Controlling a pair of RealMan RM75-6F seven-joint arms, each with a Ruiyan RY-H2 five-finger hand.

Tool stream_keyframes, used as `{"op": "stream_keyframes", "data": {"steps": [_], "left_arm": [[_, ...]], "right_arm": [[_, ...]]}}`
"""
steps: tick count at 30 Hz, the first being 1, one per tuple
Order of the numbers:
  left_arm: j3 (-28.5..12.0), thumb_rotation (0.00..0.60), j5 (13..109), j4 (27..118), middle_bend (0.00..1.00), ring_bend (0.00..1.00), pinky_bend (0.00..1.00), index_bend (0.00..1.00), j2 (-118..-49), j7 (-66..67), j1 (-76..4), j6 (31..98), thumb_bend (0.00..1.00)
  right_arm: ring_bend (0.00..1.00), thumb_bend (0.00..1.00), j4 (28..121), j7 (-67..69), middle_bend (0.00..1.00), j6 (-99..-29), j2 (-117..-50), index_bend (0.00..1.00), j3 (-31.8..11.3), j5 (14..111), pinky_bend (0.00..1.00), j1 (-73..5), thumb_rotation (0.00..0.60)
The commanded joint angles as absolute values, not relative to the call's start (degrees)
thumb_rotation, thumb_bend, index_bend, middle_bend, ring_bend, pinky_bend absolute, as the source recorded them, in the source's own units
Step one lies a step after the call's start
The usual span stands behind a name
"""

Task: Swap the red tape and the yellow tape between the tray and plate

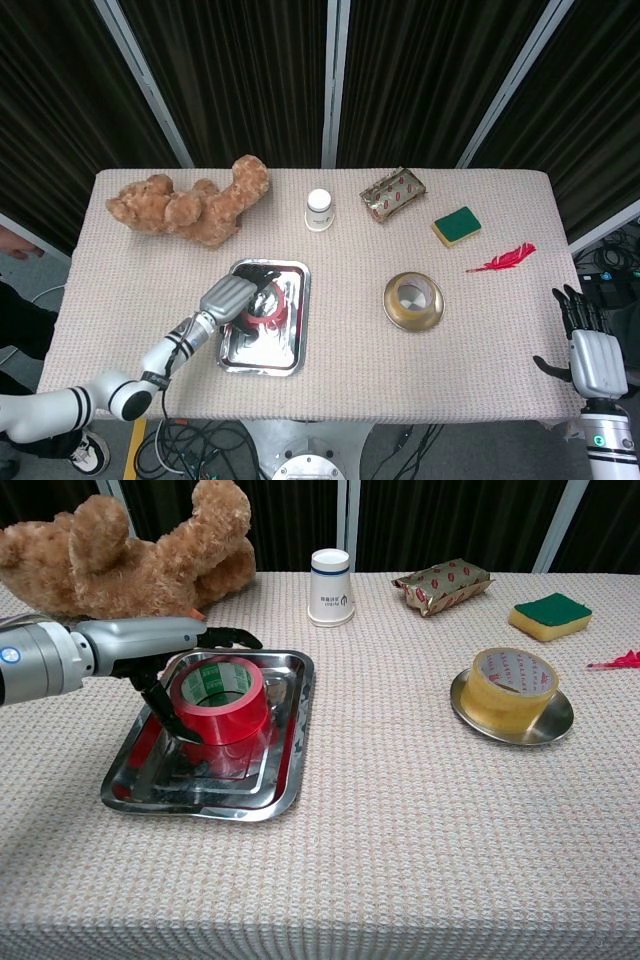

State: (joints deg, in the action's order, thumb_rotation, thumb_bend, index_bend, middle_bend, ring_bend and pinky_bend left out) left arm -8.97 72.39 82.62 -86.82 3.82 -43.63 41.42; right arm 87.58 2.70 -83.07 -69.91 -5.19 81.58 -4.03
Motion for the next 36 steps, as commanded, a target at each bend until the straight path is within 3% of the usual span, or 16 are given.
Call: {"op": "stream_keyframes", "data": {"steps": [1, 6, 11, 20, 36], "left_arm": [[-8.7, 0.6, 71.6, 82.2, 0.0, 0.0, 0.11, 0.01, -86.6, 4.2, -44.3, 40.7, 0.06], [-8.4, 0.6, 69.1, 82.3, 0.01, 0.0, 0.22, 0.02, -86.7, 6.2, -44.9, 40.4, 0.07], [-8.1, 0.6, 67.3, 83.7, 0.12, 0.1, 0.35, 0.05, -86.3, 8.4, -45.5, 40.9, 0.1], [-8.0, 0.6, 65.0, 83.6, 0.2, 0.17, 0.41, 0.19, -87.2, 10.6, -46.5, 42.0, 0.18], [-9.9, 0.6, 66.0, 86.3, 0.26, 0.22, 0.45, 0.26, -85.4, 9.5, -47.9, 44.4, 0.22]], "right_arm": [[0.0, 0.0, 87.4, 2.7, 0.0, -83.0, -70.0, 0.0, -5.1, 81.6, 0.0, -4.0, 0.6], [0.0, 0.0, 87.2, 2.7, 0.0, -82.8, -70.2, 0.0, -5.2, 81.3, 0.0, -4.0, 0.6], [0.0, 0.0, 87.0, 2.8, 0.0, -82.7, -70.4, 0.0, -5.2, 80.9, 0.0, -3.9, 0.6], [0.0, 0.0, 86.5, 3.3, 0.0, -82.6, -70.6, 0.0, -5.2, 80.6, 0.0, -3.7, 0.6], [0.0, 0.0, 86.2, 3.8, 0.0, -82.7, -70.6, 0.0, -5.4, 80.6, 0.0, -3.6, 0.6]]}}
